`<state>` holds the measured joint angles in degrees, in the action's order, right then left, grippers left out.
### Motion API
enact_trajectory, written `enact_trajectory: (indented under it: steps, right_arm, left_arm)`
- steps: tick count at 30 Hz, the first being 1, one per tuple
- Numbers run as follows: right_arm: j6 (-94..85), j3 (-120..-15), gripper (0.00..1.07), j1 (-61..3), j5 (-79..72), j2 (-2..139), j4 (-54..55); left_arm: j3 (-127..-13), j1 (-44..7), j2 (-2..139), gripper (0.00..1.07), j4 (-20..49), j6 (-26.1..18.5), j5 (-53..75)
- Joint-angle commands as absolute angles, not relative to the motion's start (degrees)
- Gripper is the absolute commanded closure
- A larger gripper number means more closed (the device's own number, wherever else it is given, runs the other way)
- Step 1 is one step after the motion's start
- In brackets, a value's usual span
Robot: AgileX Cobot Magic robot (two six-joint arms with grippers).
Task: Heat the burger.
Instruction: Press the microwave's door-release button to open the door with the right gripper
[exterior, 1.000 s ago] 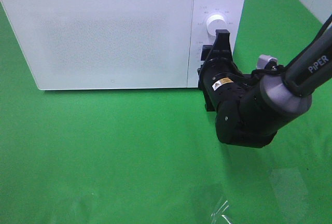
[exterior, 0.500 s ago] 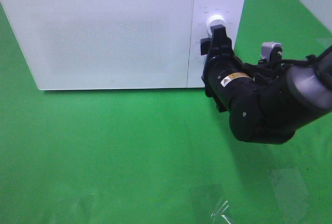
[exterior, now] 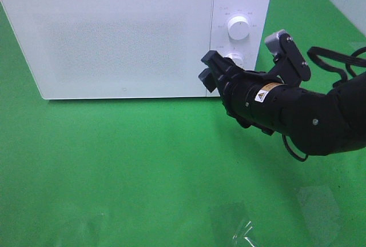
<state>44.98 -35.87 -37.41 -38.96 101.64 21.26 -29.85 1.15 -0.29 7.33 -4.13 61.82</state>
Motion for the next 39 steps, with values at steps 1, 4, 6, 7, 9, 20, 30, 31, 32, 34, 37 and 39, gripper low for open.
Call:
enact_trajectory:
  steps: [1,4,6,7,9,20,30,31,32,34,37,39]
  right_arm:
    - [31.3,-35.8,0.36,-37.2,-32.3,96.9,20.1]
    - [25.7,-35.9,0.36,-37.2,-30.6,95.2,20.1]
    - [20.9,-35.9,0.36,-37.1,-29.2,93.3,20.1]
    - [15.2,-35.9,0.36,-36.0,-27.3,91.3,19.3]
    - [11.2,-35.9,0.36,-34.7,-25.0,89.4,18.7]
    - [0.5,-35.9,0.32,-28.6,-2.5,77.1,10.0]
    - [0.5,-35.9,0.32,-28.5,21.9,62.7,3.6]
    - [0.5,-35.9,0.32,-28.5,21.9,62.7,3.6]
    - [0.5,-35.9,0.32,-28.5,23.4,61.6,3.5]
    - [0.5,-35.9,0.32,-28.5,26.6,58.7,3.0]
    - [0.5,-35.9,0.32,-28.6,32.1,52.9,0.7]
    - [0.5,-35.9,0.32,-28.6,34.4,50.2,0.0]
  left_arm:
    - [-29.7,1.3,-1.2,0.09,7.8,-4.2,61.2]
    - [-29.7,1.3,-1.2,0.09,7.8,-4.2,61.2]
    - [-29.7,1.3,-1.2,0.09,7.8,-4.2,61.2]
    - [-29.7,1.3,-1.2,0.09,7.8,-4.2,61.2]
    - [-29.7,1.3,-1.2,0.09,7.8,-4.2,61.2]
    - [-29.7,1.3,-1.2,0.09,7.8,-4.2,61.2]
    - [-29.7,1.3,-1.2,0.09,7.8,-4.2,61.2]
    - [-29.7,1.3,-1.2,0.09,7.8,-4.2,61.2]
    - [-29.7,1.3,-1.2,0.09,7.8,-4.2,61.2]
    - [-29.7,1.3,-1.2,0.09,7.8,-4.2,61.2]
    - [-29.7,1.3,-1.2,0.09,7.8,-4.2,61.2]
    - [-29.7,1.3,-1.2,0.09,7.8,-4.2,61.2]
